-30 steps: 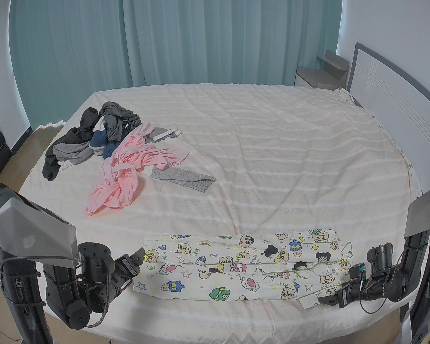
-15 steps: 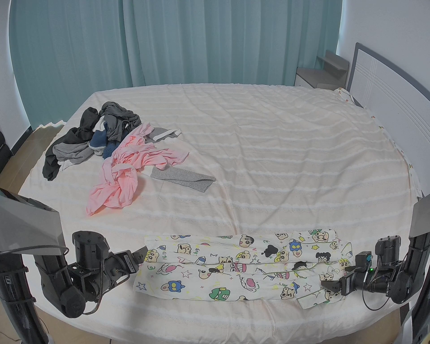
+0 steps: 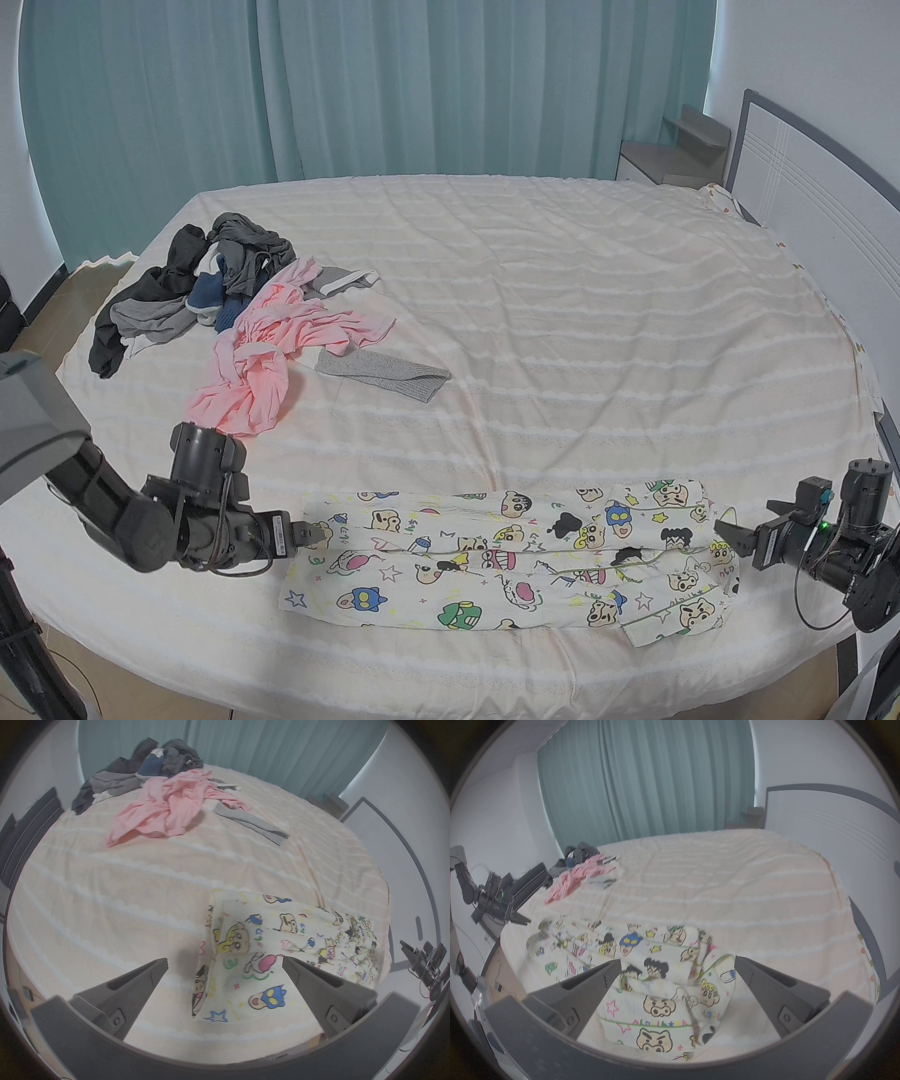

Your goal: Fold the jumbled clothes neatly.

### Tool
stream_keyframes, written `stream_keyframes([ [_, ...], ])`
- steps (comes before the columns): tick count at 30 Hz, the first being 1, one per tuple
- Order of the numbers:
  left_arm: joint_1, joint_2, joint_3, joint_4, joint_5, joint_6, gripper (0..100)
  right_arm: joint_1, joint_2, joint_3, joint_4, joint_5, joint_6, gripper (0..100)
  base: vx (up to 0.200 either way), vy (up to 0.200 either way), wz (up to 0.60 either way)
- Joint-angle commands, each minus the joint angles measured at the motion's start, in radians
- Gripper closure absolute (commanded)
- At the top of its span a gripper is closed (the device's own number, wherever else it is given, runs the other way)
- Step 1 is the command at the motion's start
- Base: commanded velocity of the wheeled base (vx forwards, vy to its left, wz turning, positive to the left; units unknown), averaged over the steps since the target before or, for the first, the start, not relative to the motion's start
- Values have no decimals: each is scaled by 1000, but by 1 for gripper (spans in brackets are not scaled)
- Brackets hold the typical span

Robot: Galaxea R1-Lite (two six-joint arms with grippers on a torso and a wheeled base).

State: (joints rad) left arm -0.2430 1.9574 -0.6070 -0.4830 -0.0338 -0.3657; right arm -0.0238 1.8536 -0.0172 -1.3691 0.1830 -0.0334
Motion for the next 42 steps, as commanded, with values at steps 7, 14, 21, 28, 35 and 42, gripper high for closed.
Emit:
stream_keyframes([
  [7, 31, 35, -250, 231, -184, 133, 0, -108, -292, 17, 76, -51, 104, 0, 0, 0, 0],
  [14, 42, 129, -252, 230, -209, 252, 0, -102, -294, 17, 160, -42, 106, 0, 0, 0, 0],
  [21, 40, 164, -269, 224, -207, 268, 0, -96, -286, 17, 188, -39, 109, 0, 0, 0, 0],
  [28, 36, 262, -267, 99, -187, 260, 0, -90, -284, 17, 193, -39, 112, 0, 0, 0, 0],
  [35, 36, 271, -275, 98, -187, 260, 0, -87, -286, 17, 196, -39, 110, 0, 0, 0, 0],
  [42, 36, 299, -289, 98, -186, 260, 0, -74, -295, 17, 209, -39, 112, 0, 0, 0, 0],
])
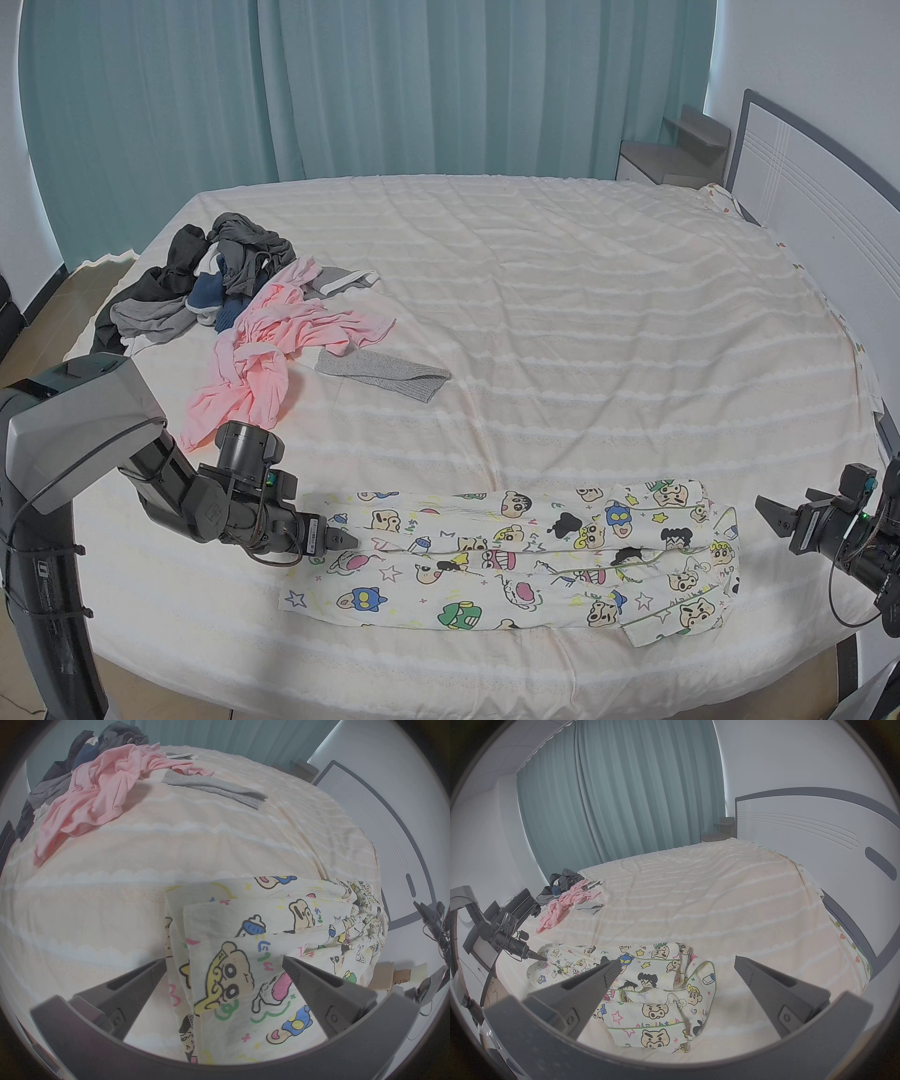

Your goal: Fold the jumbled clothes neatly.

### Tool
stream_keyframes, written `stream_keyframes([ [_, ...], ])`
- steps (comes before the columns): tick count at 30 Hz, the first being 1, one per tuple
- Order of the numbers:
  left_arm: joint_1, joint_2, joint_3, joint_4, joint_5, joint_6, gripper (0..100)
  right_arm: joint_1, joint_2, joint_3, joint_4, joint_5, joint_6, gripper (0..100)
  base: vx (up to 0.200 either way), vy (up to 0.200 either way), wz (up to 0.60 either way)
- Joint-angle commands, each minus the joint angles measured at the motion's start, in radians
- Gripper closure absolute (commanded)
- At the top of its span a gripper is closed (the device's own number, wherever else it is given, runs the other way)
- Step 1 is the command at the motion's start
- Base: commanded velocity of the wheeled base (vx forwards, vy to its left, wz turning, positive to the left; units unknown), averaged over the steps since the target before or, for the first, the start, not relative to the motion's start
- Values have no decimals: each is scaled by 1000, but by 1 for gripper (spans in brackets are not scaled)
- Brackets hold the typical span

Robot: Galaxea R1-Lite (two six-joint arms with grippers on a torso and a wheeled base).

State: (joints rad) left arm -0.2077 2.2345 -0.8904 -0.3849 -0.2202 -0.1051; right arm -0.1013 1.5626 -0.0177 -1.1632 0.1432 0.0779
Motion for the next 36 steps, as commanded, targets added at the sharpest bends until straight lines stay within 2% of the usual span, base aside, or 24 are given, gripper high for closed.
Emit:
stream_keyframes([
  [1, 1, 24, -7, -2, 1, -1, 0, 3, -4, 18, 4, 1, 0, 0, 0, 0, 0],
  [24, -12, 65, -19, -60, -4, -7, 0, 3, -4, 18, 5, 1, 0, 0, 0, 0, 0],
  [28, -18, 67, -19, -75, -11, -51, 0, 3, -2, 18, 5, 1, 0, 0, 0, 0, 0],
  [29, -18, 68, -19, -81, -11, -61, 100, 3, -2, 18, 5, 1, 0, 0, 0, 0, 0],
  [36, -26, 68, 2, -91, -13, -68, 100, 3, -2, 18, 7, 1, 0, 0, 0, 0, 0],
])
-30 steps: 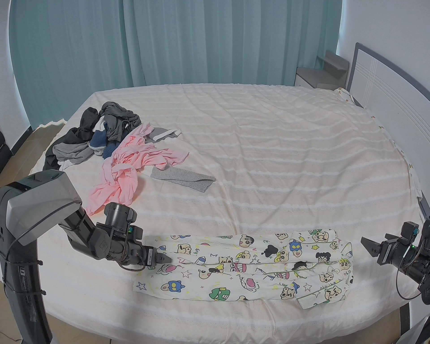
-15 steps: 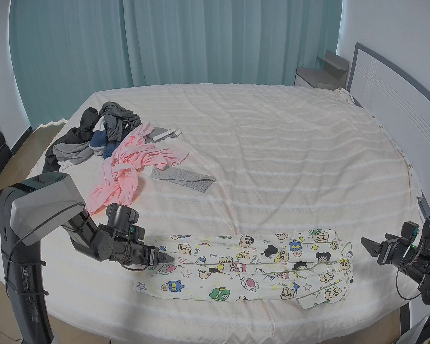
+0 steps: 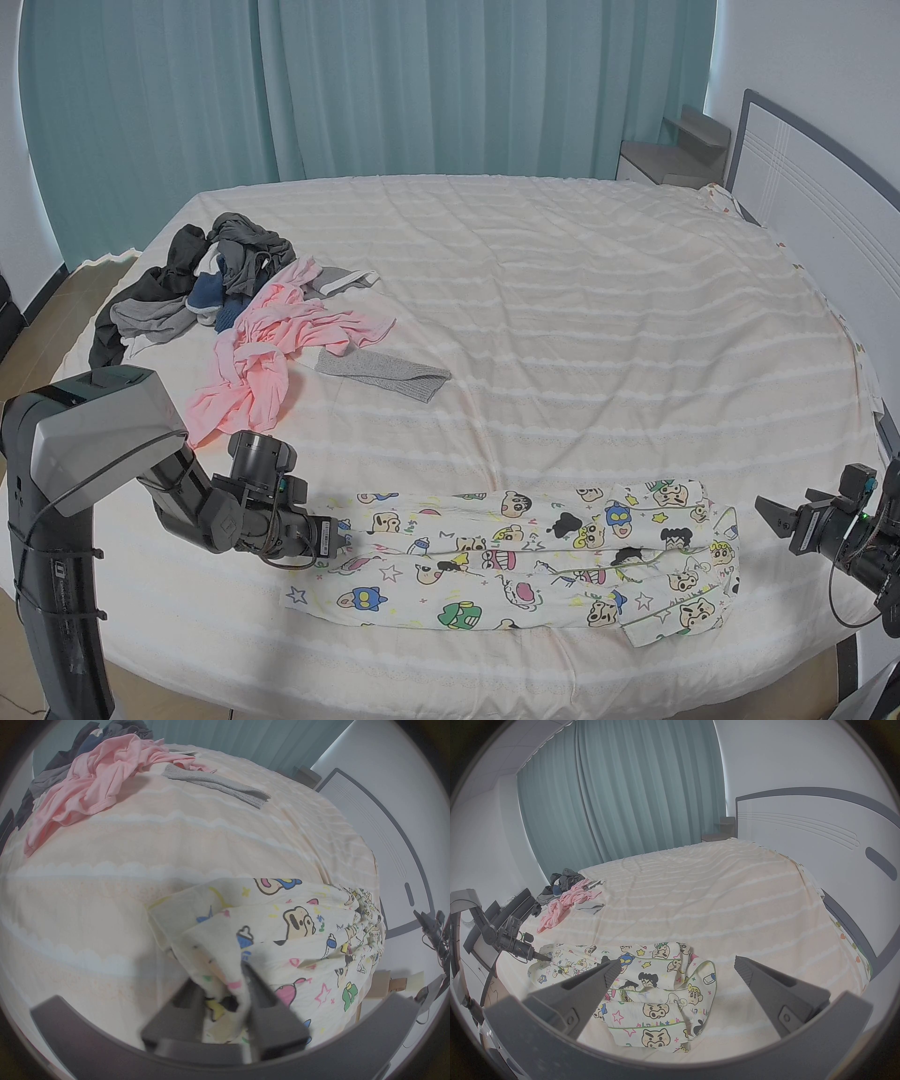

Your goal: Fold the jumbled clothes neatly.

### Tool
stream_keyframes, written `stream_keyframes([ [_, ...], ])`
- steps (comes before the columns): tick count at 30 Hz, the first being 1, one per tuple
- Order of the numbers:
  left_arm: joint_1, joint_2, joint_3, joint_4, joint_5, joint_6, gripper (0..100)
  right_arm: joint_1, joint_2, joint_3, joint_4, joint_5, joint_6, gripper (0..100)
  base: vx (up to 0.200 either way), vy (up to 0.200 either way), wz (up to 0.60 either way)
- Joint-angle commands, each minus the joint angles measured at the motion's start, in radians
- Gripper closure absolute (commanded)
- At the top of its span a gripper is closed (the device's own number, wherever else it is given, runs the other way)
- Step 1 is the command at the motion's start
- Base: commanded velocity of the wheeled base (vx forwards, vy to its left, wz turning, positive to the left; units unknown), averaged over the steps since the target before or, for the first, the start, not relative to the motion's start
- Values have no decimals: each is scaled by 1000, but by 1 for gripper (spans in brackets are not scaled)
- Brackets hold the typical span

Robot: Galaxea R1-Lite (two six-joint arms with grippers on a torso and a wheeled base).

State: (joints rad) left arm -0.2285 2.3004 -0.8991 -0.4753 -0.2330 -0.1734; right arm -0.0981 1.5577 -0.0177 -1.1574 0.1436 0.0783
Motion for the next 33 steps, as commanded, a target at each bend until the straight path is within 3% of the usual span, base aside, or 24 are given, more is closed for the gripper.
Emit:
stream_keyframes([
  [1, -5, 2, 11, 0, 0, 0, 100, 0, 2, 18, 1, 1, 0, 0, 0, 0, 0],
  [33, 72, -70, 82, -29, -2, 6, 100, 0, -1, 18, -1, 1, 0, 0, 0, 0, 0],
])
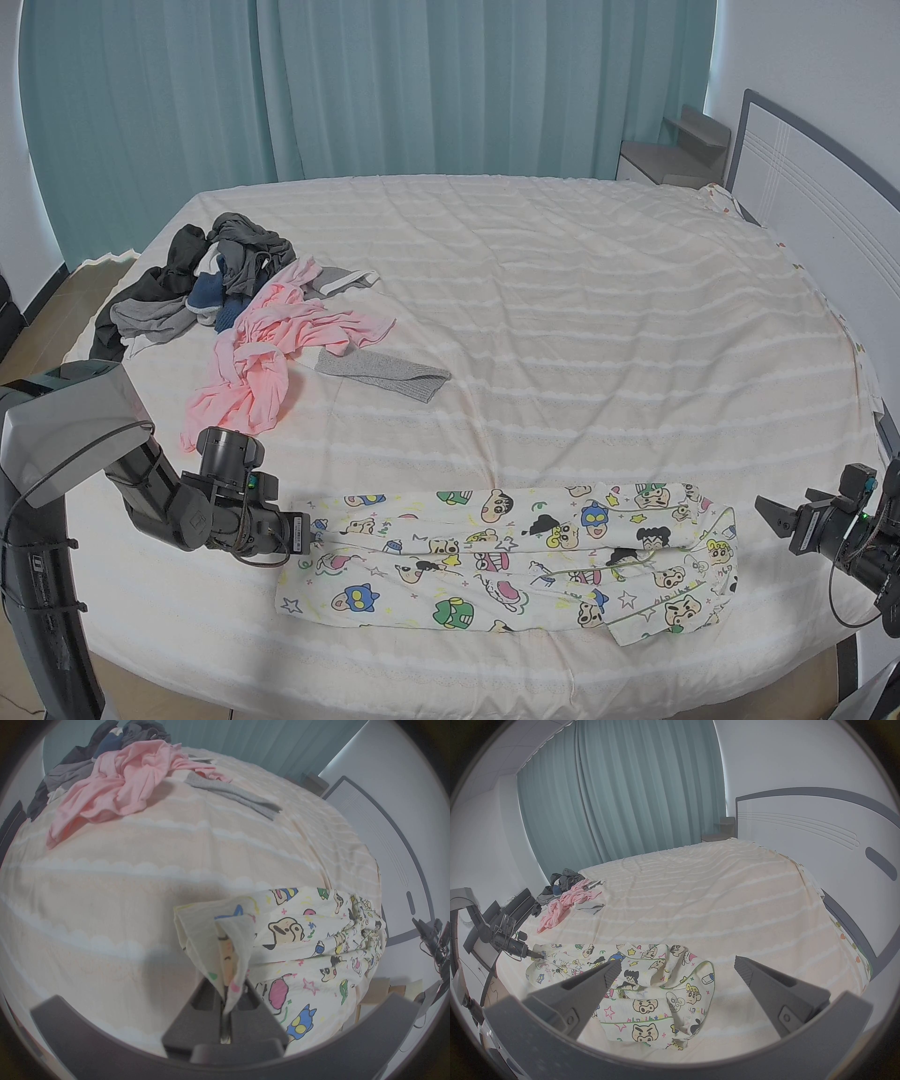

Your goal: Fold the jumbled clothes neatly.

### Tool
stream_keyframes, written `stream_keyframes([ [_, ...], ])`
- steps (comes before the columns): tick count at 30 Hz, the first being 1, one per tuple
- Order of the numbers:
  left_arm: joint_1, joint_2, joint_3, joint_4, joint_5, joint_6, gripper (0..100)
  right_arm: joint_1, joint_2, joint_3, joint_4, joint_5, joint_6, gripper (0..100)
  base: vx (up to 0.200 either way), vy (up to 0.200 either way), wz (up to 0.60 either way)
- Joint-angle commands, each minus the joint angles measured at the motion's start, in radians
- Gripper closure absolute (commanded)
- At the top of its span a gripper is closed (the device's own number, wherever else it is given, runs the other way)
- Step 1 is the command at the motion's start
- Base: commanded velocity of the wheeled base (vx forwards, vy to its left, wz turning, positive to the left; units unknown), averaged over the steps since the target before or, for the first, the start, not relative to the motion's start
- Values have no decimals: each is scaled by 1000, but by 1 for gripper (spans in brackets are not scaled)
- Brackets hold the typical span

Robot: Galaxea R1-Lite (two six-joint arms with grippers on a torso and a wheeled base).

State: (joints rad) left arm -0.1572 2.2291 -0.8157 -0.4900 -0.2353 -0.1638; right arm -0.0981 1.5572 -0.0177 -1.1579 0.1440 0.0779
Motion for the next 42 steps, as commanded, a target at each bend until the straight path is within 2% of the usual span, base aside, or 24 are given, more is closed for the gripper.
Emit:
stream_keyframes([
  [1, -4, 6, -2, -33, 1, -8, 100, 0, 0, 18, 0, 0, 0, 0, 0, 0, 0],
  [10, -35, 9, 4, -81, 2, -48, 100, 0, -2, 18, 0, 0, -1, 0, 0, 0, 0],
  [11, -36, 9, 6, -79, 2, -48, 0, 0, -2, 18, 0, 0, 0, 0, 0, 0, 0],
  [25, -22, 7, 15, -82, 7, -37, 0, 0, -2, 18, 0, 0, -1, 0, 0, 0, 0],
  [30, -30, 20, 18, -82, 4, -3, 0, 0, -2, 18, 0, 0, 0, 0, 0, 0, 0],
  [42, -50, 84, 7, -90, -1, -5, 0, 0, -3, 18, -2, 0, -1, 0, 0, 0, 0],
])
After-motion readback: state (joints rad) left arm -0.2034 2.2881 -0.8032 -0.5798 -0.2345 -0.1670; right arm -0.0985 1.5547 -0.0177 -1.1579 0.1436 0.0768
